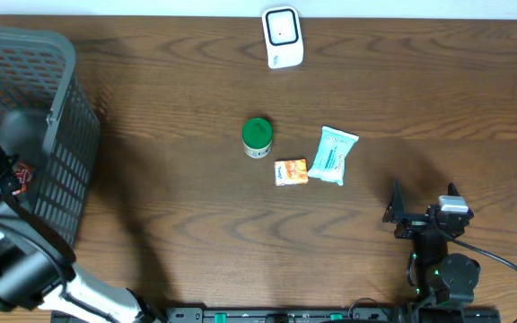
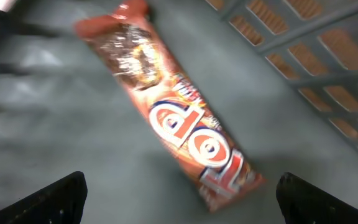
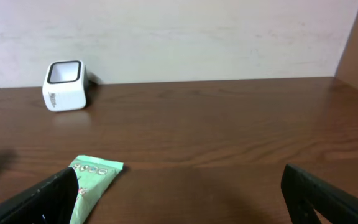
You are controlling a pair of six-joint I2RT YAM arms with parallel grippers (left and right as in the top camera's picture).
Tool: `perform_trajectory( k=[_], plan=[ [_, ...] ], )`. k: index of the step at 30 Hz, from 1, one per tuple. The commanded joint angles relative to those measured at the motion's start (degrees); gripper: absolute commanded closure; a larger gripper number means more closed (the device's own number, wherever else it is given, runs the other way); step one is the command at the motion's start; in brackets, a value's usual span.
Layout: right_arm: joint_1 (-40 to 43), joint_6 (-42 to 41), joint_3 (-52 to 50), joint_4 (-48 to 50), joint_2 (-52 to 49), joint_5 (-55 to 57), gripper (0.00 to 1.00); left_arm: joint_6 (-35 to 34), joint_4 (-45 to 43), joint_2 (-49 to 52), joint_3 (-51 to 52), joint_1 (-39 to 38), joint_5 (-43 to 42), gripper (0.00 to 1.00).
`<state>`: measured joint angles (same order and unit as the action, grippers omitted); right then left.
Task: Scan the item barcode
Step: 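Reach into the basket and grasp the red chocolate bar with left gripper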
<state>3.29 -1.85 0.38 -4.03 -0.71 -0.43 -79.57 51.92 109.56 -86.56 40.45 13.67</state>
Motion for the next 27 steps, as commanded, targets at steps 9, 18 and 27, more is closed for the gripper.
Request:
perform_trajectory(
  k=[9,18,27],
  plan=[
    [-0.50,0.83,-0.07,-0.26,0.22,0.13,0.01,0.85,-8.76,6.19,0.11,0.37,0.55,0.02],
    [-0.50,0.83,-0.07,-0.26,0.22,0.13,0.01,0.85,-11.78,6.21,0.11,0.37,0.57,0.02],
    [-0.50,0.83,-0.07,-0.26,0.20,0.13,0.01,0.85,-10.45,8.61,0.11,0.37,0.52,0.02]
  ],
)
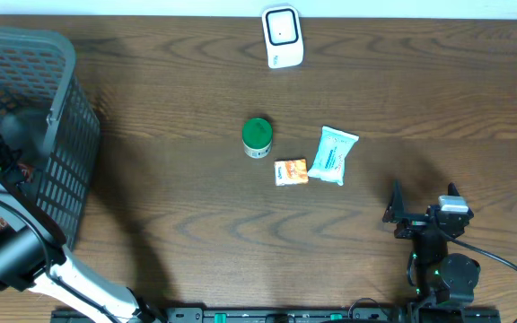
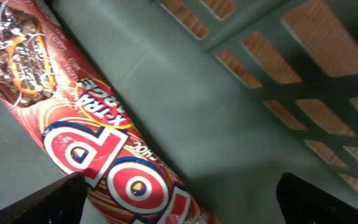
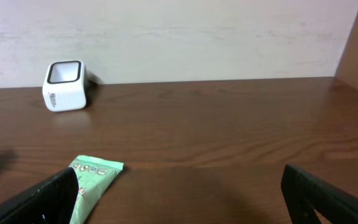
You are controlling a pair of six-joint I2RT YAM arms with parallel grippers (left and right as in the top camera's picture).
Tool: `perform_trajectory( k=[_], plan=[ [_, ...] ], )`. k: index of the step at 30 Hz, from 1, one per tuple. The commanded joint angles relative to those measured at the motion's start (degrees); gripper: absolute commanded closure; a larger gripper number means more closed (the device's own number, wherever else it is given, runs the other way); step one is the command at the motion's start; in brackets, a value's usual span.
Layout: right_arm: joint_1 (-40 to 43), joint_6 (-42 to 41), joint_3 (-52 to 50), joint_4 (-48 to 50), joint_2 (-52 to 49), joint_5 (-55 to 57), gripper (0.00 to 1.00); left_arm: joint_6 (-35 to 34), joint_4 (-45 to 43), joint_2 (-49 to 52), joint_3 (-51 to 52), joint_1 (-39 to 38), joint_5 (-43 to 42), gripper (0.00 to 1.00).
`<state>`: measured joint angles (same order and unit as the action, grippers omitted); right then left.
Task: Scan the item barcode
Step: 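Reach into the basket and grasp the red chocolate bar with left gripper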
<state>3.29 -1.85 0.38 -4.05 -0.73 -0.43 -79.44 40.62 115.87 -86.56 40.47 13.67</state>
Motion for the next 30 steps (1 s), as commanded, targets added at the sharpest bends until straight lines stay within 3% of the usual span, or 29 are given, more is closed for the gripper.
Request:
perform_trajectory(
  k=[1,6,12,20,30],
  plan=[
    [-0.50,0.83,-0.07,-0.24,0.22,0.13,0.01,0.74,1.22,3.08,0.11,0.35,0.48,0.02],
    [-0.50,0.83,-0.07,-0.24,0.22,0.13,0.01,0.72,3.41,6.95,0.11,0.35,-0.13,0.06],
    [-0.50,0.83,-0.07,-0.24,0.22,0.13,0.01,1.07,4.85,6.43,-0.02,0.42,-1.64,0.59],
    [-0.50,0.83,-0.07,-0.24,0.22,0.13,0.01,10.78,5.07,0.87,-2.82,0.66,-15.02,0.92],
    [-0.50,0.83,-0.07,-0.24,0.22,0.13,0.01,21.62,7.30,-12.94,-2.82,0.61,-45.31,0.93]
  ],
)
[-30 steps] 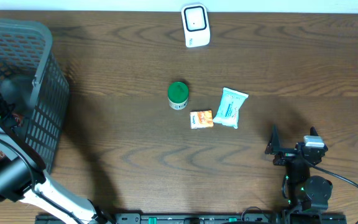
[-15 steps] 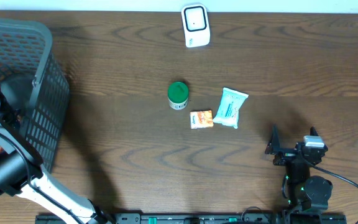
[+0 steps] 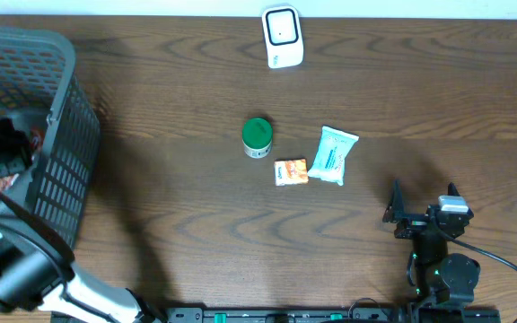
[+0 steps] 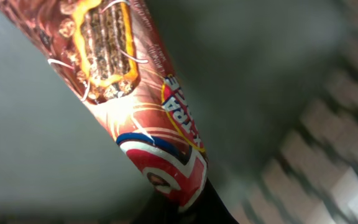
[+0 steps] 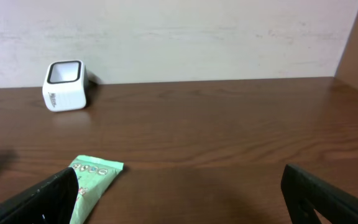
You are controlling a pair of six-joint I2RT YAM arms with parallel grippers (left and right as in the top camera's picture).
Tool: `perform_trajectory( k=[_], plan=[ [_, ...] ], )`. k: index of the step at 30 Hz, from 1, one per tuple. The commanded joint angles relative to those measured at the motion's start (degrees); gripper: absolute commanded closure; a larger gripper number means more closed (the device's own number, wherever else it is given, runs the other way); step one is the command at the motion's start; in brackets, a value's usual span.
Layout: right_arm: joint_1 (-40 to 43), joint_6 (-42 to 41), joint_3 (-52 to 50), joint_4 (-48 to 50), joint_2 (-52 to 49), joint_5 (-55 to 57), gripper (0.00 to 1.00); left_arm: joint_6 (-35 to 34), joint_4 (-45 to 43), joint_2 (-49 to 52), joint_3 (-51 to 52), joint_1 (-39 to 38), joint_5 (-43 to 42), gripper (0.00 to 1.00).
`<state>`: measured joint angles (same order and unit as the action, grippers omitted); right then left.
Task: Scan the item barcode
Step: 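Reach into the basket and grasp the red chocolate bar with left gripper, then lift the chocolate bar out and hold it near the scanner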
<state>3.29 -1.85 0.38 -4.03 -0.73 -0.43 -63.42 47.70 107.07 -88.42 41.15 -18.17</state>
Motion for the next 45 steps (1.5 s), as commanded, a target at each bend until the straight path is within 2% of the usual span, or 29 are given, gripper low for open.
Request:
perform_trajectory(
  k=[1,6,14,20,27,35,37,41,45],
  plan=[
    [-0.50,0.83,-0.07,-0.26,0.22,0.13,0.01,5.99,0.22,-5.77,-0.96,-0.07,-15.67,0.93],
    [-0.50,0.83,-0.07,-0.26,0.22,0.13,0.01,6.01,-1.73,-14.97,-0.96,-0.07,-23.63,0.92],
    [-0.50,0.83,-0.07,-0.26,0.22,0.13,0.01,8.76,-15.96,-30.18,-0.96,-0.33,-36.33,0.93],
    [-0.50,0.83,-0.07,-0.26,0.22,0.13,0.01,11.67,-16.57,-35.65,-0.96,-6.71,-42.40,0.93],
    [-0.50,0.83,-0.07,-0.26,0.22,0.13,0.01,18.75,-16.59,-32.41,-0.76,-24.02,-44.17,0.92],
    [-0.50,0.83,-0.07,-0.26,0.22,0.13,0.01,29.09,-16.59,-22.60,1.33,-40.76,-45.38,0.93],
    [-0.50,0.83,-0.07,-0.26,0.22,0.13,0.01,32.89,-17.18,-19.28,1.33,-43.58,-50.29,0.93],
    [-0.50,0.83,-0.07,-0.26,0.22,0.13,0.01,40.72,-21.99,-12.61,1.33,-47.43,-69.75,0.93],
    [-0.50,0.83,-0.07,-0.26,0.22,0.13,0.01,36.22,-19.45,-7.85,1.33,-48.33,-71.93,0.93]
  ],
)
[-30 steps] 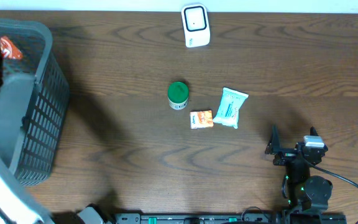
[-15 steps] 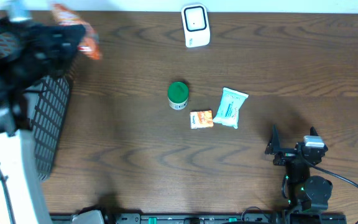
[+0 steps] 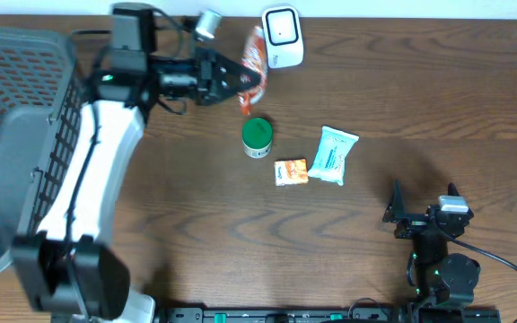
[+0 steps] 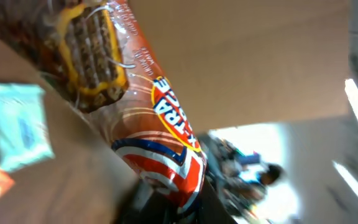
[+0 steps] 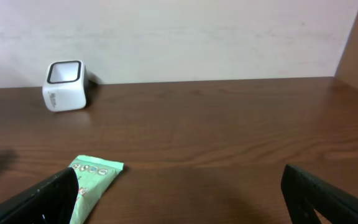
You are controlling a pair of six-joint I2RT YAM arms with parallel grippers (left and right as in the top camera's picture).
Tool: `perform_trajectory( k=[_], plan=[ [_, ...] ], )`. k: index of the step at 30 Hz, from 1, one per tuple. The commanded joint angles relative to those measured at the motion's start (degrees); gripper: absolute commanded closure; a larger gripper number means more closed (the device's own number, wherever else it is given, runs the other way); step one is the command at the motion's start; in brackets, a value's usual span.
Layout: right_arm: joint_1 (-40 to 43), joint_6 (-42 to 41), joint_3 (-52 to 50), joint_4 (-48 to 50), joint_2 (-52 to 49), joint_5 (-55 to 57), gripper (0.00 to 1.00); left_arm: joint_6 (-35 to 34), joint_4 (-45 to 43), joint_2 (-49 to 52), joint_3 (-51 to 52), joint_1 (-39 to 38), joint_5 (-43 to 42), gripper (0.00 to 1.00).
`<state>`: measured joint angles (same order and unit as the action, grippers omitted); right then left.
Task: Scan the item barcode
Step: 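Lift the chocolate bar out and hold it near the scanner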
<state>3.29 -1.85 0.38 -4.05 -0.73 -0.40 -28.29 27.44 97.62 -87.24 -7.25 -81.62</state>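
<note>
My left gripper (image 3: 240, 82) is shut on one end of a red chocolate bar (image 3: 255, 56), holding it above the table at the back, just left of the white barcode scanner (image 3: 283, 37). In the left wrist view the bar (image 4: 123, 106) runs up and to the left from the closed jaws, with its printed front facing the camera. No barcode shows. My right gripper (image 3: 423, 218) rests open near the front right edge, and its wrist view shows the scanner (image 5: 65, 85) far off to the left.
A grey mesh basket (image 3: 56, 135) stands at the left edge. A green-lidded jar (image 3: 257, 136), an orange packet (image 3: 291, 171) and a mint-green wipes pack (image 3: 332, 154) lie mid-table, below the held bar. The wipes pack (image 5: 95, 177) also lies by my right gripper's left finger.
My left gripper, shut on the chocolate bar inside the basket 1.5 s ago, now holds it out over the table beside the scanner. The right arm has not moved.
My left gripper stood open over the chocolate bar on the basket floor. It was then closer to the bar, still open. Then it was shut on the bar's end in the basket. Now the bar is out of the basket, at the scanner.
</note>
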Motion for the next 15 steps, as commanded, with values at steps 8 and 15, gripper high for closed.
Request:
perform_trajectory(
  k=[8,15],
  plan=[
    [-0.50,0.83,-0.07,-0.24,0.22,0.11,0.01,-6.86,5.09,4.20,0.17,0.09,-8.48,0.93],
    [-0.50,0.83,-0.07,-0.24,0.22,0.11,0.01,-13.33,5.07,4.20,0.17,0.31,-8.50,0.93]
  ],
)
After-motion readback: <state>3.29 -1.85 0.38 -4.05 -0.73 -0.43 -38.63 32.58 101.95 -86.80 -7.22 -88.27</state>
